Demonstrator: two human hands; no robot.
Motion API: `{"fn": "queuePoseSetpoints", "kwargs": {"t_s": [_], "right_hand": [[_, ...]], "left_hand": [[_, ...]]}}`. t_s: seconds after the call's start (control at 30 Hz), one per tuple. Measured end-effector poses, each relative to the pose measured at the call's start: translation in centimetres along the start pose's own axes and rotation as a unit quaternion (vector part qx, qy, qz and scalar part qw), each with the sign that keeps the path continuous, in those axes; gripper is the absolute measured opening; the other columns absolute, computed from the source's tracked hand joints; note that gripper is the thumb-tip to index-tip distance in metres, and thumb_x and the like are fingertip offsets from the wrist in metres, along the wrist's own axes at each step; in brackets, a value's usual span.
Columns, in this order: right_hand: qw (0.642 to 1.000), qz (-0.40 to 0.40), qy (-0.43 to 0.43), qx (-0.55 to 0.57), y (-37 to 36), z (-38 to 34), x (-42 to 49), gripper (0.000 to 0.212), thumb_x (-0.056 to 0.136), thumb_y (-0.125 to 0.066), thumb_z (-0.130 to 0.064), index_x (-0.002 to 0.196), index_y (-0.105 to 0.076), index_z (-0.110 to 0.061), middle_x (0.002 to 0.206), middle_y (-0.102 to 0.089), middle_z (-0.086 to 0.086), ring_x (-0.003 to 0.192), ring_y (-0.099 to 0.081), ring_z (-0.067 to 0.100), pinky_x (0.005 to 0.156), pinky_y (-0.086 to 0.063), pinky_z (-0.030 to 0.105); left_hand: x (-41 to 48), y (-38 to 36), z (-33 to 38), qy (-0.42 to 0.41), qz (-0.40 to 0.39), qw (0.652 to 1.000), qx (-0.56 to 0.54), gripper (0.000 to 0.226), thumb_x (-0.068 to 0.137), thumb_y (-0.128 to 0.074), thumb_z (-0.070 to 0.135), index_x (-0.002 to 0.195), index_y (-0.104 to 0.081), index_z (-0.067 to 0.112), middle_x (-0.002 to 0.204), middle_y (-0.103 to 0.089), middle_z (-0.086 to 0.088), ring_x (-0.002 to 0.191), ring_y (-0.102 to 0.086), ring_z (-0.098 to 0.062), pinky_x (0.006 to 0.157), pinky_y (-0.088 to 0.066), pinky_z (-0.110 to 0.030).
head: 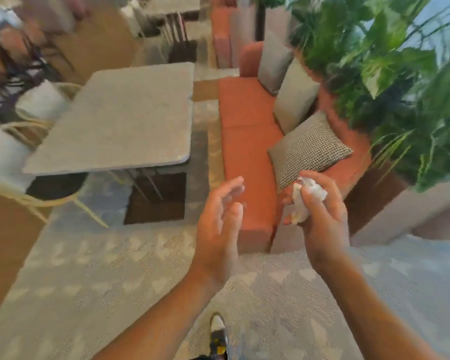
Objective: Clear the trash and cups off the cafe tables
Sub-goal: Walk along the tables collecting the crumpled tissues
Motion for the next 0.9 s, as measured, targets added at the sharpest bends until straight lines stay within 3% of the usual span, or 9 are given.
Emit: {"fn": "queuePoseSetpoints", "kwargs": {"t_s": [0.23, 0.4, 0.5, 0.67, 0.8, 0.9], "right_hand": [[0.989, -0.144, -0.037, 0.013, -11.2, 3.2, -3.0, 0.017, 0.092, -0.065, -0.030, 0.107, -0.071, -0.035, 0.092, -0.069, -0.011, 0.076, -0.070, 0.012, 0.049, -0.054, 0.026], [0.973, -0.229, -0.013, -0.027, -19.1, 5.1, -6.8, 0.019, 0.087, -0.067, -0.044, 0.106, -0.071, -0.045, 0.093, -0.069, -0.011, 0.081, -0.070, 0.014, 0.052, -0.056, 0.026], [0.971, -0.237, -0.028, -0.021, -24.1, 6.6, -8.7, 0.019, 0.088, -0.068, -0.043, 0.106, -0.072, -0.044, 0.098, -0.068, -0.004, 0.084, -0.069, 0.020, 0.053, -0.055, 0.031], [0.962, -0.268, -0.028, -0.036, -34.0, 9.7, -12.6, 0.023, 0.092, -0.064, -0.045, 0.112, -0.072, -0.037, 0.100, -0.069, -0.004, 0.084, -0.072, 0.021, 0.054, -0.057, 0.030], [0.960, -0.276, -0.038, -0.039, -42.1, 12.3, -15.3, 0.027, 0.090, -0.064, -0.047, 0.113, -0.070, -0.035, 0.110, -0.067, 0.016, 0.085, -0.071, 0.022, 0.055, -0.056, 0.032], [0.951, -0.305, -0.022, -0.041, -47.5, 14.0, -16.8, 0.021, 0.093, -0.064, -0.044, 0.113, -0.071, -0.039, 0.103, -0.068, 0.001, 0.086, -0.071, 0.019, 0.057, -0.057, 0.030]], "left_hand": [[-4.5, 12.2, 1.2, -0.009, 0.158, 0.987, 0.040, 0.054, 0.099, -0.049, 0.046, 0.145, -0.055, 0.018, 0.143, -0.061, 0.017, 0.139, -0.055, -0.011, 0.114, -0.050, -0.046], [-7.1, 19.5, 1.8, -0.017, 0.240, 0.970, 0.044, 0.043, 0.099, -0.049, 0.049, 0.137, -0.058, 0.031, 0.144, -0.061, 0.013, 0.138, -0.057, -0.014, 0.112, -0.052, -0.043], [-7.7, 24.5, 2.3, -0.025, 0.273, 0.961, 0.038, 0.042, 0.099, -0.049, 0.048, 0.136, -0.058, 0.029, 0.146, -0.060, 0.005, 0.138, -0.057, -0.016, 0.112, -0.051, -0.046], [-9.4, 34.7, 2.6, -0.032, 0.307, 0.950, 0.045, 0.043, 0.100, -0.049, 0.042, 0.139, -0.058, 0.024, 0.144, -0.062, 0.006, 0.137, -0.058, -0.014, 0.111, -0.052, -0.046], [-10.2, 42.8, 2.6, -0.029, 0.319, 0.947, 0.036, 0.041, 0.098, -0.050, 0.042, 0.135, -0.059, 0.028, 0.143, -0.064, 0.009, 0.137, -0.058, -0.014, 0.112, -0.051, -0.047], [-10.3, 48.5, 2.6, -0.025, 0.335, 0.941, 0.044, 0.042, 0.098, -0.050, 0.043, 0.135, -0.059, 0.027, 0.142, -0.064, 0.009, 0.136, -0.059, -0.014, 0.112, -0.051, -0.050]]}}
Point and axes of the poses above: each hand's wrist, its own x-axis towards the middle knuckle, its own y-axis out of the back of the hand, z = x × y, the point moved 4 cm from there along x, towards the middle knuckle
